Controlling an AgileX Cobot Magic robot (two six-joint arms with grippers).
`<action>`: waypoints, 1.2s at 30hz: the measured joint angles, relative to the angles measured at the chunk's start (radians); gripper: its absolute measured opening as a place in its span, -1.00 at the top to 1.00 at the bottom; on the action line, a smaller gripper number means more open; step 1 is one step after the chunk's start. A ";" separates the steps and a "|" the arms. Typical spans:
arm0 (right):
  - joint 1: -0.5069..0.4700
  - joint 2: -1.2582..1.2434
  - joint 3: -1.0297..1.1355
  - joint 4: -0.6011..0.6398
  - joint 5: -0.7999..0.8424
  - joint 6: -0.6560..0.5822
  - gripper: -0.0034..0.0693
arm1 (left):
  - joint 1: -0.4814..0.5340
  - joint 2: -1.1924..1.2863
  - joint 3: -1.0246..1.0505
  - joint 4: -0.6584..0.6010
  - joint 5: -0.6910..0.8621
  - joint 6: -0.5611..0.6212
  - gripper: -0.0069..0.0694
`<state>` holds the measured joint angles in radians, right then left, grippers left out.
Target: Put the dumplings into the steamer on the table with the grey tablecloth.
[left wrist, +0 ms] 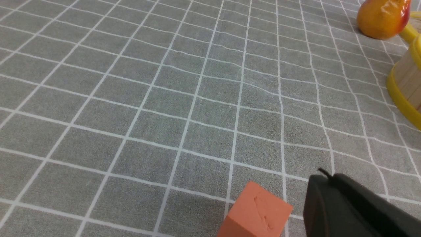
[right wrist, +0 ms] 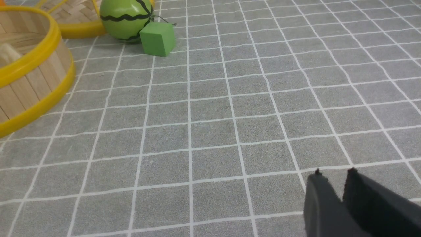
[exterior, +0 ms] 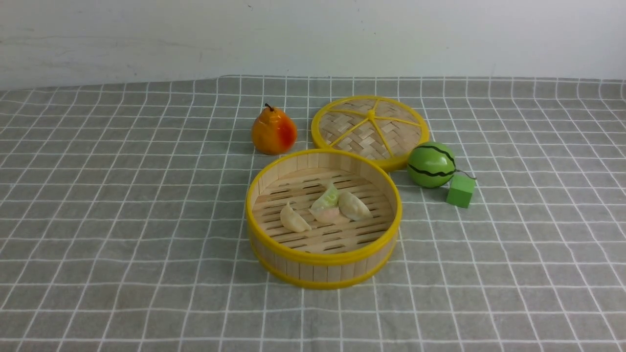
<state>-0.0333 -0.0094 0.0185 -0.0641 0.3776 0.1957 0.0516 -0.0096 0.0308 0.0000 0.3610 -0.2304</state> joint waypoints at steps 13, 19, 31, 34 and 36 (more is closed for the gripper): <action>0.000 0.000 0.000 0.000 0.000 0.000 0.55 | 0.000 0.000 0.000 0.000 0.000 0.000 0.84; 0.000 0.000 0.000 0.000 0.000 0.000 0.54 | 0.000 0.000 0.000 0.000 0.000 0.000 0.83; 0.000 0.000 0.000 0.000 0.000 0.000 0.50 | 0.000 0.000 0.000 0.000 0.000 0.000 0.83; 0.000 0.000 0.000 0.000 0.000 0.000 0.50 | 0.000 0.000 0.000 0.000 0.000 0.000 0.83; 0.000 0.000 0.000 0.000 0.000 0.000 0.49 | 0.000 0.000 0.000 0.000 0.000 0.000 0.82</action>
<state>-0.0333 -0.0094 0.0185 -0.0641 0.3776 0.1957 0.0516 -0.0096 0.0308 0.0000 0.3610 -0.2308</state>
